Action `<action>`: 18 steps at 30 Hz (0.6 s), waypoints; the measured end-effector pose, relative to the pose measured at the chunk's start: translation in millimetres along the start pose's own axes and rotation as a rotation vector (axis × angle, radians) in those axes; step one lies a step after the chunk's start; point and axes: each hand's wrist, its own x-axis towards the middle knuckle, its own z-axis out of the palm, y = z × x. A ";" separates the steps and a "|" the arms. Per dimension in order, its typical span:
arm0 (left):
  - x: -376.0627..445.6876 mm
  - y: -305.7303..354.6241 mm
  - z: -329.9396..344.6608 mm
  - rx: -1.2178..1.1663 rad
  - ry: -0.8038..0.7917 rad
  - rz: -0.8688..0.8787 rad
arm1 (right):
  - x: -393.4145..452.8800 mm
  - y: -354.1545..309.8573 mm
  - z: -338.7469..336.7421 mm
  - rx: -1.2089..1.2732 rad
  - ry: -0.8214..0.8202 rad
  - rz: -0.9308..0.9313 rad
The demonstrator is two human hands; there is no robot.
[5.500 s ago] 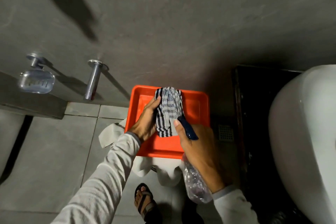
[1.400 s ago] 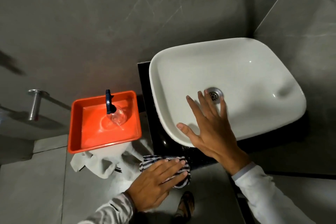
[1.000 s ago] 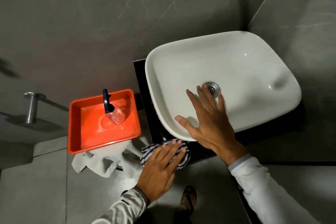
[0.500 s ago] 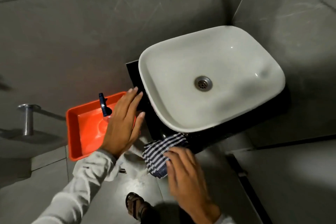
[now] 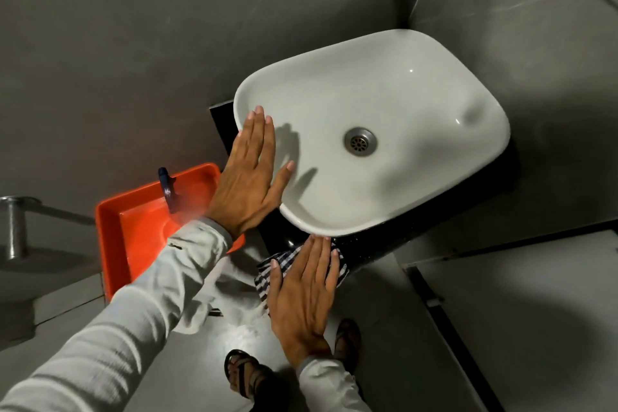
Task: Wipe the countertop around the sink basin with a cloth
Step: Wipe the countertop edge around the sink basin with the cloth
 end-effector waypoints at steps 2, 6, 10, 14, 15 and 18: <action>-0.4 -0.2 -0.9 0.008 -0.005 0.004 | 2.5 5.4 -1.5 -0.003 0.021 0.015; 0.0 0.3 -1.7 -0.005 -0.009 0.009 | 31.1 53.5 -11.4 0.016 0.093 0.152; 0.2 0.3 1.5 -0.010 -0.005 0.006 | 82.0 120.6 -23.3 0.014 0.148 0.222; 1.0 0.6 1.2 -0.009 0.000 0.010 | 83.7 126.5 -21.0 0.128 0.235 0.281; 1.1 -0.4 1.1 -0.002 0.004 0.015 | 73.3 118.6 -19.0 0.161 0.237 0.294; 1.2 -1.0 0.8 0.024 -0.006 0.019 | 34.5 80.7 -14.4 0.150 0.198 0.238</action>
